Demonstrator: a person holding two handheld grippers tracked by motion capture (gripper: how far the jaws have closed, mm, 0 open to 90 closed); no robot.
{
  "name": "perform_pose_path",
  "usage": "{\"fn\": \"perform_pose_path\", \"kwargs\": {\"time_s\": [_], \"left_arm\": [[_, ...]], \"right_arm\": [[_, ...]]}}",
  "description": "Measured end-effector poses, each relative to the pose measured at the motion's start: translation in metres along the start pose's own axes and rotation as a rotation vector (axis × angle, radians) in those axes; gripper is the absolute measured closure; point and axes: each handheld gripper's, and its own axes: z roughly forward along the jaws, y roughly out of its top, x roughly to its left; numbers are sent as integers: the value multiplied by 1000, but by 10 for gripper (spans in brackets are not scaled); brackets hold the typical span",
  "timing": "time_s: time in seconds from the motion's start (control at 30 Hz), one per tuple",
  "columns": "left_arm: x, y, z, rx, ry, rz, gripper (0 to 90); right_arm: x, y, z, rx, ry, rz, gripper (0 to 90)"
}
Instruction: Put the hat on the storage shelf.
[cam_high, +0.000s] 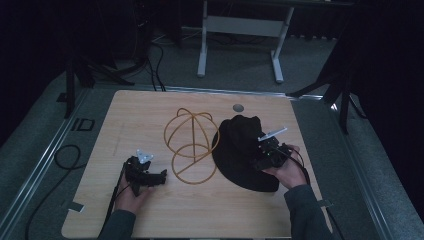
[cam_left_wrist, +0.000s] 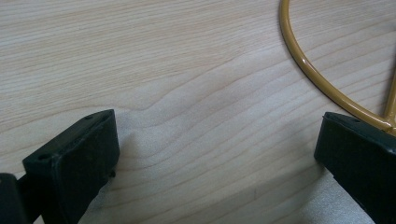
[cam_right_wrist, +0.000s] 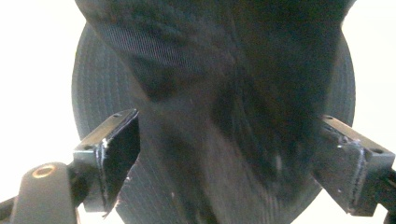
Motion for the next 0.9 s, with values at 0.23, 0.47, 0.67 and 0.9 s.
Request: {"fn": "perform_pose_path", "kwargs": {"time_s": [0.23, 0.47, 0.67, 0.9], "left_arm": [[0, 0, 0, 0, 0, -2, 3], [0, 0, 0, 0, 0, -2, 3], [0, 0, 0, 0, -1, -2, 3], [0, 0, 0, 0, -1, -1, 3]], "right_arm": [[-3, 7, 5, 19, 32, -1, 233], [-7, 14, 9, 70, 71, -22, 405], [-9, 19, 11, 107, 85, -34, 577], [-10, 23, 12, 128, 97, -34, 745]]}}
